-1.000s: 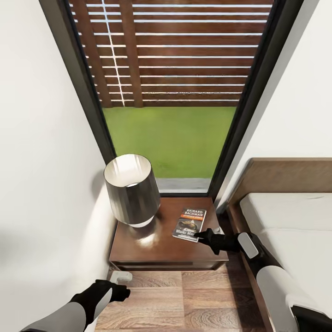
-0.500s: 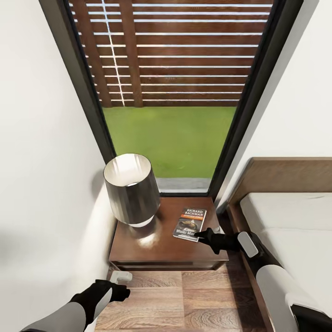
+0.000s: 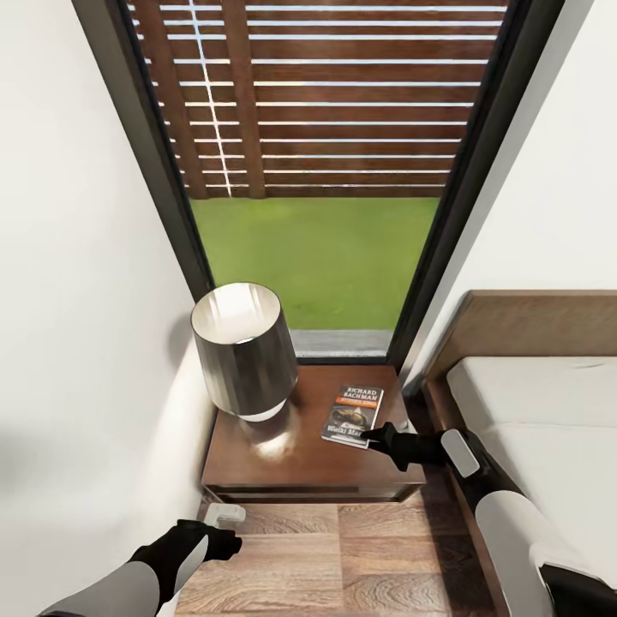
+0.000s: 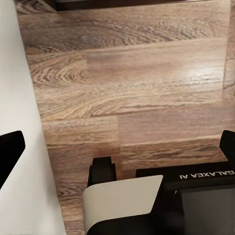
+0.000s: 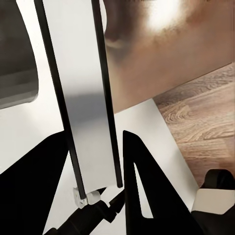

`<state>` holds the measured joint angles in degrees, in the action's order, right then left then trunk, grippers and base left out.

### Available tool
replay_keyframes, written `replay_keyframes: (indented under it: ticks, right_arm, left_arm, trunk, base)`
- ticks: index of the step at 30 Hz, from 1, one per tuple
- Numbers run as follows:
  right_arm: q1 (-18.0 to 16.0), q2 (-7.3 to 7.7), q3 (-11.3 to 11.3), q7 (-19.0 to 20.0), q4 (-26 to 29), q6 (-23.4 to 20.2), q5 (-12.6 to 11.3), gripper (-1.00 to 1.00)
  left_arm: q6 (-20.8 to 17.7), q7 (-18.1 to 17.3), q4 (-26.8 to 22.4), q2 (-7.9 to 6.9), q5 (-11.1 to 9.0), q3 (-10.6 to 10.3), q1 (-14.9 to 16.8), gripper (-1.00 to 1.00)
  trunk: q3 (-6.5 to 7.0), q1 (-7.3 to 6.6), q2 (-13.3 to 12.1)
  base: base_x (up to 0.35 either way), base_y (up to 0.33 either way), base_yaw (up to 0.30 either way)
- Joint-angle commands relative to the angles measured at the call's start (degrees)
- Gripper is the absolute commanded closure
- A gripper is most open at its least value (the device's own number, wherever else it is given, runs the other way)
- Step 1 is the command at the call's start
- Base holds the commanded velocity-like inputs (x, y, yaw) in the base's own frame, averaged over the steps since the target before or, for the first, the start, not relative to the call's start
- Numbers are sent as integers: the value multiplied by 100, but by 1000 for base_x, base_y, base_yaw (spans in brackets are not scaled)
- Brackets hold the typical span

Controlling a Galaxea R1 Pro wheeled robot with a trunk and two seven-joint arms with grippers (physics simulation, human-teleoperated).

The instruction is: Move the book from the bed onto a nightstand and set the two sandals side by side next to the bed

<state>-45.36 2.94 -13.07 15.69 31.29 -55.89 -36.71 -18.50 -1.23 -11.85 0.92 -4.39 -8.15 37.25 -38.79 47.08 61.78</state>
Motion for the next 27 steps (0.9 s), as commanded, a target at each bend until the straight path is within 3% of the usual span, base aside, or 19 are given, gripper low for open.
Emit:
replay_keyframes:
  ticks: [1,6,21,27]
  right_arm:
    - [-5,-3,-29,52,0,-28,50,100]
    - [-12,-13,-29,51,0,-28,53,100]
    - [-57,-70,-29,46,-7,-28,66,100]
    - [-60,-73,-29,42,-8,-28,67,100]
  left_arm:
    - [-31,0,-10,-4,-45,-47,3,-100]
    - [-31,0,-10,-2,-45,-47,4,-100]
    - [41,0,-10,0,-45,-47,4,-100]
    - [72,0,-9,-2,-45,-47,5,-100]
  trunk:
    - [-23,23,45]
    - [-113,133,245]
    - [-113,133,245]
    - [-220,264,486]
  base:
    - [0,0,0]
    - [0,0,0]
    - [0,0,0]
    - [0,0,0]
